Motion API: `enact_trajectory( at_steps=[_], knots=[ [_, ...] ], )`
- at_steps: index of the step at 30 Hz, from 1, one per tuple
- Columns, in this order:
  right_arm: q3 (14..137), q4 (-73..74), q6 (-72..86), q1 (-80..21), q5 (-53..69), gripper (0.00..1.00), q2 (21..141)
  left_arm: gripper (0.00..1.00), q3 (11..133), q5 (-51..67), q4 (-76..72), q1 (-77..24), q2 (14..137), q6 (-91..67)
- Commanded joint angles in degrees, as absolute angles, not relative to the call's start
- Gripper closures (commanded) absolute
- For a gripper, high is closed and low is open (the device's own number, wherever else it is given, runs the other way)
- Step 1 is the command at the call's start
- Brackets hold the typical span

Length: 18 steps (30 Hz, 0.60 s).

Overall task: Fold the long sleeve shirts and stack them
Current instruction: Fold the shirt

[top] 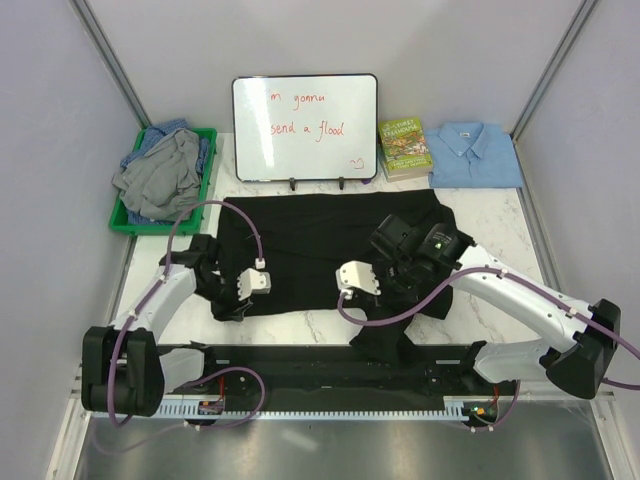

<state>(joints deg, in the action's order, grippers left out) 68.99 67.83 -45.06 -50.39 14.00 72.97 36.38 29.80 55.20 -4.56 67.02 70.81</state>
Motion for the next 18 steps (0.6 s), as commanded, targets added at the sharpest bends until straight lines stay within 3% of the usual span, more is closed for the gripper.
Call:
enact_trajectory(
  at_steps=[1,10,13,14,18],
  knots=[
    [72.9,68.2,-47.2,-48.6,13.3,1.0,73.4,0.57,34.7,28.1,52.0,-6.6,67.3,74.4],
    [73.9,69.6,-49.2,-47.4,13.6,1.0,73.7,0.69,30.2,23.3,46.3,-7.4,67.4,75.0],
    [74.2,69.8,-49.7,-47.4,13.3,1.0,73.2,0.87,31.0,23.1,46.3,-7.4,67.1,74.0],
    [74.4,69.8,-49.8,-47.2,13.0,1.0,73.1,0.98,32.2,23.0,46.5,-7.4,66.5,73.4],
    [76.9,69.9,-51.3,-45.8,11.8,1.0,73.6,0.98,37.3,26.4,52.4,-7.3,64.3,72.7]
  ],
)
